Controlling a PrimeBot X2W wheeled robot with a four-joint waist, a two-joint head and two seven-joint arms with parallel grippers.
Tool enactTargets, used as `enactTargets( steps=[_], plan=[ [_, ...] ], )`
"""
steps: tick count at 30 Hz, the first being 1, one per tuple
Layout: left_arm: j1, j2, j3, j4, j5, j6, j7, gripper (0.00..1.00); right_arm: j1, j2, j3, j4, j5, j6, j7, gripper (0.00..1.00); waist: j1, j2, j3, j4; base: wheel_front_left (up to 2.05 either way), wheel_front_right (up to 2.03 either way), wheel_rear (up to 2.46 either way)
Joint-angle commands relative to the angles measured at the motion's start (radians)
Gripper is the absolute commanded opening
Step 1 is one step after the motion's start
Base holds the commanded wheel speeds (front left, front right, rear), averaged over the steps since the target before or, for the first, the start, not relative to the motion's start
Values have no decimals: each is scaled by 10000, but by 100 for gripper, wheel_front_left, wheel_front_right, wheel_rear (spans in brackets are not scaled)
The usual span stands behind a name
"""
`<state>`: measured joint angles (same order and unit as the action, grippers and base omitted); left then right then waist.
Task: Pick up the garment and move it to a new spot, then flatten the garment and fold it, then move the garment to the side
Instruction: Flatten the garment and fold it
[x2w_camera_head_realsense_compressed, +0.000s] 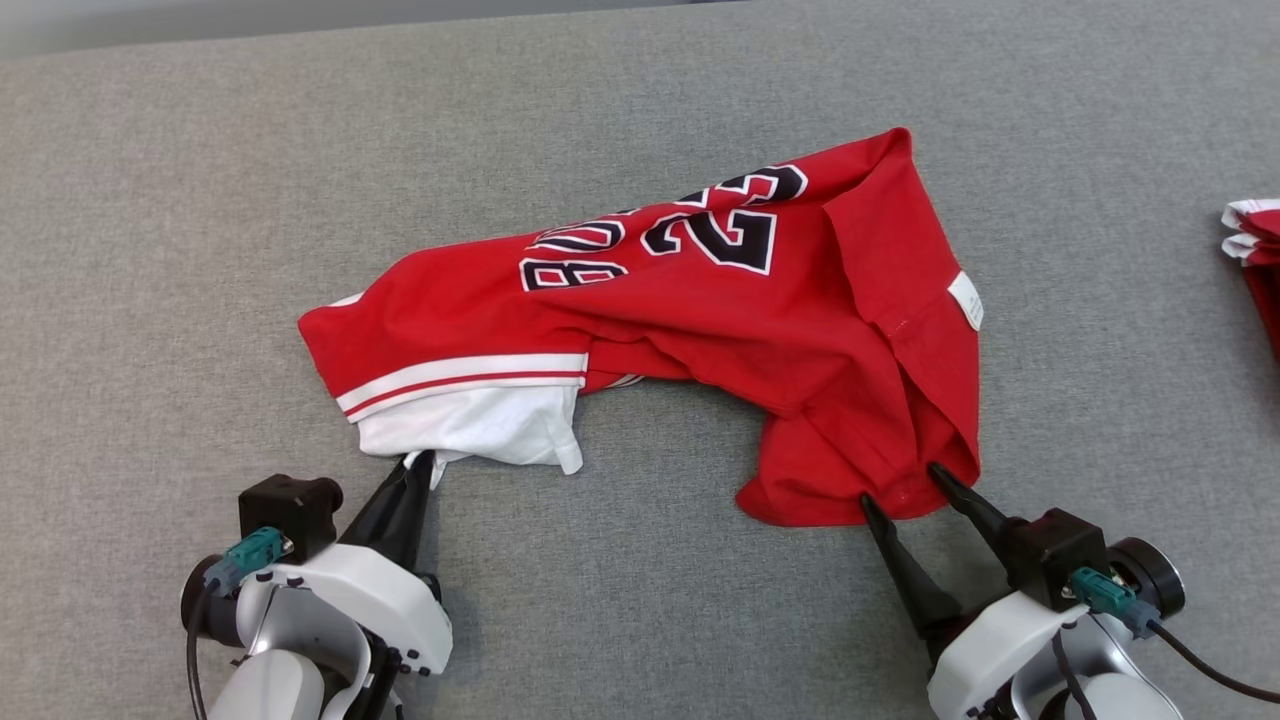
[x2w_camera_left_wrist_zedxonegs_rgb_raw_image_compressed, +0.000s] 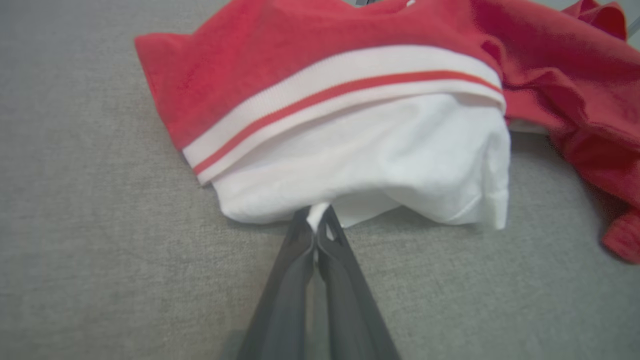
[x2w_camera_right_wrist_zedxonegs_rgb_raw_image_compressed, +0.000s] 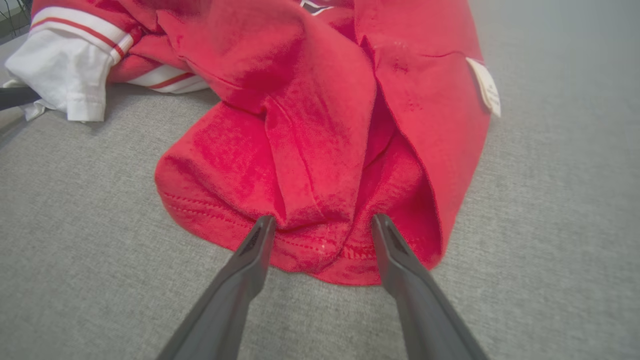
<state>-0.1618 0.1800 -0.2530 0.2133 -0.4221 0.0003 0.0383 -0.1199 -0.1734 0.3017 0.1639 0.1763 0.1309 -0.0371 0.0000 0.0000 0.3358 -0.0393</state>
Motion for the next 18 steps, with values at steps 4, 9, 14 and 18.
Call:
enactTargets(
  steps=[4, 9, 14, 18],
  plan=[
    [-253, 35, 45, -103, 55, -44, -312, 0, -335, -154, 131, 274, 160, -3, -165, 0, 0, 0, 49, 112, 0, 0, 0],
    [-346, 150, 192, -648, 116, 94, -649, 0, -413, -323, -90, -262, -59, -3, -408, 0, 0, 0, 10, 145, 0, 0, 0],
    [-461, 407, 459, -1830, 186, 256, -822, 0, -579, -515, -619, -1513, -335, -3, -565, 0, 0, 0, -127, 87, 0, 0, 0],
    [-709, 659, 642, -2933, 261, 338, -689, 0, -914, -756, -1240, -2559, -499, -3, -447, 0, 0, 0, -329, 60, 0, 0, 0]
  ],
)
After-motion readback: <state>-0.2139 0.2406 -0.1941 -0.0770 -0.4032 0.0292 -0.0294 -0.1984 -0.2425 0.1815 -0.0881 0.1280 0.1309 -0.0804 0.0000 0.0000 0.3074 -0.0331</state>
